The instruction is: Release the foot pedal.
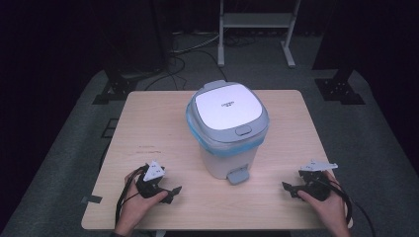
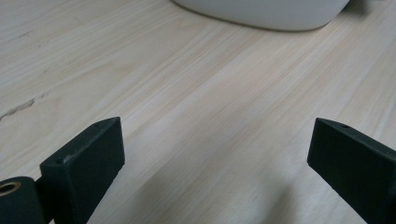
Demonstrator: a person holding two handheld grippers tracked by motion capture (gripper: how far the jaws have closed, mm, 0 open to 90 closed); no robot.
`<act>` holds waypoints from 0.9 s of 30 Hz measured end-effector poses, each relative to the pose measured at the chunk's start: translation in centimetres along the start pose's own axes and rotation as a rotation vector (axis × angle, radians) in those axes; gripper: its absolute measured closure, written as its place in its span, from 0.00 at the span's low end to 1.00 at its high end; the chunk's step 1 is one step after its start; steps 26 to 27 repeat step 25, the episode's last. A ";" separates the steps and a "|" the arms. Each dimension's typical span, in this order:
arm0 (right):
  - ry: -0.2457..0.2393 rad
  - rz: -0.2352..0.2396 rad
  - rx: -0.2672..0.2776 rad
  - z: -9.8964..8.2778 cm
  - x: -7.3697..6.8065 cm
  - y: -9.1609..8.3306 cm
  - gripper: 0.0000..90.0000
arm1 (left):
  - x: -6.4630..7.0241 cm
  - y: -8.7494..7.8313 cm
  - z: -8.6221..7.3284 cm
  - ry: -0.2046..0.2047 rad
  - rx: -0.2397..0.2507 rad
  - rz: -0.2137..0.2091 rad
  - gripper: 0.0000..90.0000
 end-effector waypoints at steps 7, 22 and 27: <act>-0.026 -0.007 -0.006 -0.2 0.0 0.4 0.15 | -0.6 0.4 -0.9 0.000 -0.041 0.016 0.03; -0.015 -0.016 0.072 -0.8 0.0 0.5 0.13 | -1.0 0.5 -1.2 -0.036 -0.072 0.006 0.02; -0.015 -0.016 0.072 -0.8 0.0 0.5 0.13 | -0.9 0.4 -1.3 -0.033 -0.075 0.004 0.02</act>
Point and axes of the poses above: each handheld gripper's, and its own axes: y roughly forward along the jaws, z roughly out of its top, x roughly to its right, the point moved 5 cm from there along y, roughly forward along the jaws, and after that the axes turned 3 degrees about x, right-handed, at the moved point
